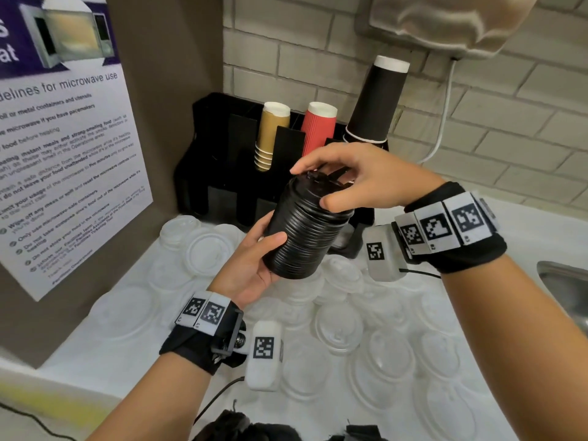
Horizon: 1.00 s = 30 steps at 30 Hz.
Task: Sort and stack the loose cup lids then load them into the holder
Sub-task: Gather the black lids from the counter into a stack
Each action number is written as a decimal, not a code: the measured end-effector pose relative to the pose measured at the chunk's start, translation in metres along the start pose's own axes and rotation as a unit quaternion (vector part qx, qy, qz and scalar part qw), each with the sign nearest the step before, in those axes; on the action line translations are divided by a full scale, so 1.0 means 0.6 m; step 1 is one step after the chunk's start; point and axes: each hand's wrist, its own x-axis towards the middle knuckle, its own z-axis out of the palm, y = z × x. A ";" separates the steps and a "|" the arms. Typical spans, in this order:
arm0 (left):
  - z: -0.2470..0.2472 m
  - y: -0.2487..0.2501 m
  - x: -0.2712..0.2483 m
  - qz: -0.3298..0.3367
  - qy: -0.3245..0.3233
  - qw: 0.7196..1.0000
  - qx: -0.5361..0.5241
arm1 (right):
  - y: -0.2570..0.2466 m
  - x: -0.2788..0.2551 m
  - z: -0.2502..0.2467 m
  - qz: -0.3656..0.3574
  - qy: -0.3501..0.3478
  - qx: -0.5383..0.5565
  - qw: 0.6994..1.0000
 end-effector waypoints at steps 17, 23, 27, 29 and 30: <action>-0.017 0.009 -0.023 0.024 0.009 0.999 -0.036 | -0.028 0.019 0.022 -0.053 0.044 -0.048 0.996; -0.035 0.028 -0.027 0.021 -0.007 0.999 -0.033 | -0.046 0.040 0.033 -0.045 0.035 -0.043 0.997; -0.048 0.049 -0.035 0.019 -0.004 0.999 -0.036 | -0.049 0.051 0.044 -0.041 0.045 -0.010 0.998; -0.056 0.070 -0.041 0.025 -0.005 0.999 -0.036 | -0.043 0.057 0.053 -0.016 0.146 0.054 0.988; -0.062 0.086 -0.044 0.033 -0.004 0.999 -0.033 | -0.039 0.059 0.059 0.002 0.206 0.072 0.976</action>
